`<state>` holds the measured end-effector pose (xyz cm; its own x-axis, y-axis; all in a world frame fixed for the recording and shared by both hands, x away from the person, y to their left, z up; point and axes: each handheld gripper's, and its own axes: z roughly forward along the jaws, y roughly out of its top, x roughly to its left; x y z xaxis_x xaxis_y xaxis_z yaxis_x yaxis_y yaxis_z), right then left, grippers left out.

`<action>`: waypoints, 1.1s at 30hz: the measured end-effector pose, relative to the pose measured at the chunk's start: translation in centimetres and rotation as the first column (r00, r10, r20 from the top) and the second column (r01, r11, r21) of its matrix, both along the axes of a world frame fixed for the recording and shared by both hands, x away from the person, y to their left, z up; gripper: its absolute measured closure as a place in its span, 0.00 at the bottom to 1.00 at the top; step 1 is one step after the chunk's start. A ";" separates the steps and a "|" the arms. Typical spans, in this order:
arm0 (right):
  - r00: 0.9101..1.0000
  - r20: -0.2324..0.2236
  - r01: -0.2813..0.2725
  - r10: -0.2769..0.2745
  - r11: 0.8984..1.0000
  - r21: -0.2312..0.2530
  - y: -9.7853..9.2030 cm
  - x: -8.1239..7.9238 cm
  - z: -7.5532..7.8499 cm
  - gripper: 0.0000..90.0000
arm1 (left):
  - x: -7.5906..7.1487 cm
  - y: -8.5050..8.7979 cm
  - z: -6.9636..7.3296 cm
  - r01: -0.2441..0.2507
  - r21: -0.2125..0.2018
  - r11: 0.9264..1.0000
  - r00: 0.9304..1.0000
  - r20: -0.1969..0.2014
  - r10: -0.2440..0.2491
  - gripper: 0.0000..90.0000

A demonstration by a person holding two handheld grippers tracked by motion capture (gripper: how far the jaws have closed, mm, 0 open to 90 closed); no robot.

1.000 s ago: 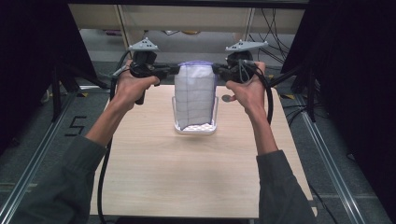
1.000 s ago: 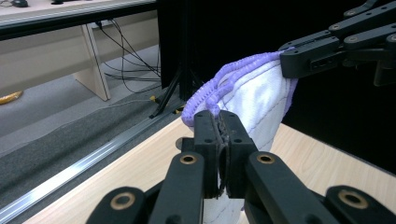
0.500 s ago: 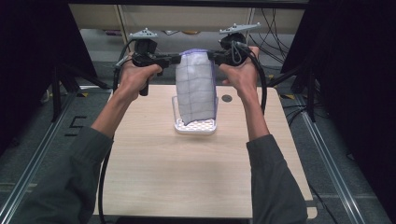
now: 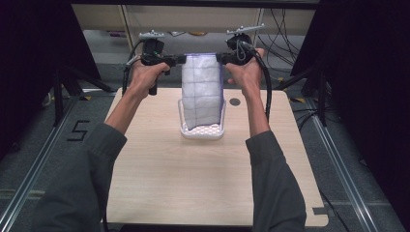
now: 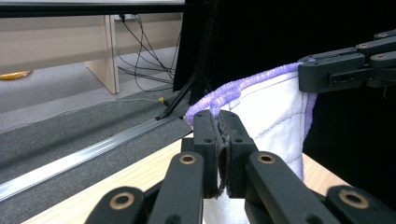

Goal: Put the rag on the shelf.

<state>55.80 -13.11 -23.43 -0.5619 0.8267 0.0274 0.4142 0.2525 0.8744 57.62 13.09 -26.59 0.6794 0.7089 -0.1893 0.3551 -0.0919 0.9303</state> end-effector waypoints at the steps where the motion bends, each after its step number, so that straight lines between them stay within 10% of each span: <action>1: 1.000 0.002 -0.001 0.001 1.000 -0.004 0.0 0.3 -0.2 0.97 | 0.4 -0.1 -0.3 -0.003 0.002 1.000 1.000 -0.004 0.003 0.96; 13: 0.998 -0.044 0.046 -0.046 0.999 -0.006 0.0 3.1 -4.5 0.96 | 2.6 -0.6 -3.7 -0.055 0.040 0.998 0.997 -0.044 0.057 0.95; 33: 0.977 -0.208 0.045 -0.053 0.998 -0.046 -0.6 4.6 -11.3 0.95 | 3.2 -1.4 -9.3 -0.003 0.125 0.992 0.983 -0.183 0.026 0.95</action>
<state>60.40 -13.72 -34.75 -0.5061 0.8560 0.1057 0.5996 0.2611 0.7565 60.87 11.66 -35.86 0.6304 0.7442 -0.2206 0.5212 -0.1953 0.8308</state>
